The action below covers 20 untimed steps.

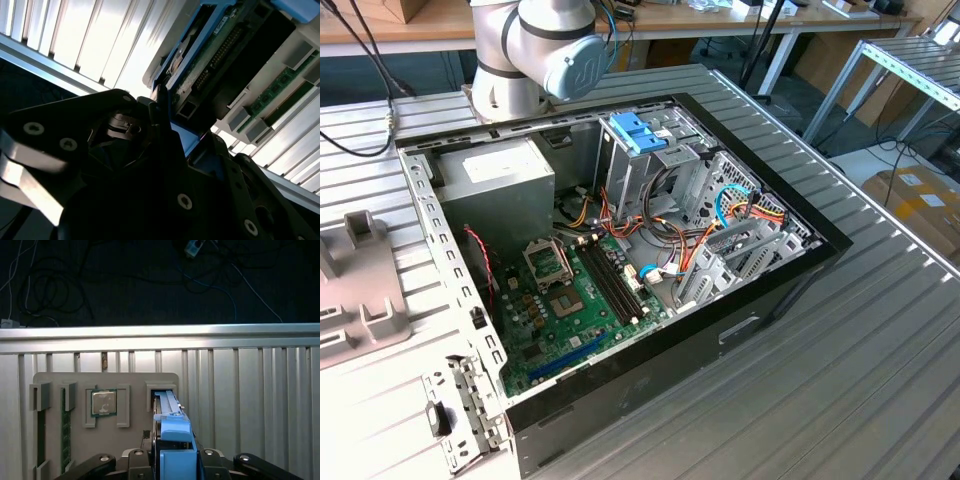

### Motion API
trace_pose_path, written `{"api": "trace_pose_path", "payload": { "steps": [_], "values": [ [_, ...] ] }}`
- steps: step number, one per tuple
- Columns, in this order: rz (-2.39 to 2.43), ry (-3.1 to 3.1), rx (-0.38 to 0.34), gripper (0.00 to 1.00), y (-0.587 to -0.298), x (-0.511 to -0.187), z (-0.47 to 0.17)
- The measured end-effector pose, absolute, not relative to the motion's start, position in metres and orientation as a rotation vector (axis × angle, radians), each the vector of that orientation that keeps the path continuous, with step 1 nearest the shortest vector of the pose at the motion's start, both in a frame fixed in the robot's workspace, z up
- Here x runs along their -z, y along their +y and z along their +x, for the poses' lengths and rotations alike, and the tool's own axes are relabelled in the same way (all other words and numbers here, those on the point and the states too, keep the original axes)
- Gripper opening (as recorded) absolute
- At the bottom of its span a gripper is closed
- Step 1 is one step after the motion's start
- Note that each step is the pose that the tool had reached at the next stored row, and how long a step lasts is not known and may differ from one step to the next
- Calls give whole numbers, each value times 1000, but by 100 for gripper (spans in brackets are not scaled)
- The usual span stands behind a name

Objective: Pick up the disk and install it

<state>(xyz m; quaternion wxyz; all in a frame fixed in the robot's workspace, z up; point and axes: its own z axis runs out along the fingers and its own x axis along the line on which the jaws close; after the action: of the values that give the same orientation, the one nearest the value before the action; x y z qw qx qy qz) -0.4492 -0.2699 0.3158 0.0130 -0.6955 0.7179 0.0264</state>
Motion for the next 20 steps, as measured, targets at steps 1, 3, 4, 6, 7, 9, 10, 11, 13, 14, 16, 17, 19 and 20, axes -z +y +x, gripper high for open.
{"api": "trace_pose_path", "payload": {
  "steps": [1,3,4,6,7,9,10,11,13,14,16,17,19,20],
  "values": [
    [-2167,2237,-83,37,-270,-316,-449],
    [-2167,2236,-83,37,-270,-318,-449],
    [-2166,2236,-84,37,-270,-320,-449],
    [-2166,2236,-84,37,-270,-321,-449],
    [-2166,2236,-84,37,-270,-322,-449],
    [-2166,2236,-84,37,-270,-324,-449],
    [-2166,2236,-84,37,-270,-325,-449],
    [-2166,2236,-84,37,-270,-326,-449],
    [-2166,2236,-84,37,-270,-328,-449],
    [-2166,2236,-84,37,-270,-328,-449],
    [-2166,2236,-84,37,-270,-330,-449],
    [-2166,2236,-84,37,-270,-331,-449],
    [-2166,2236,-84,37,-270,-333,-449],
    [-2166,2236,-84,37,-270,-335,-449]
  ]
}}
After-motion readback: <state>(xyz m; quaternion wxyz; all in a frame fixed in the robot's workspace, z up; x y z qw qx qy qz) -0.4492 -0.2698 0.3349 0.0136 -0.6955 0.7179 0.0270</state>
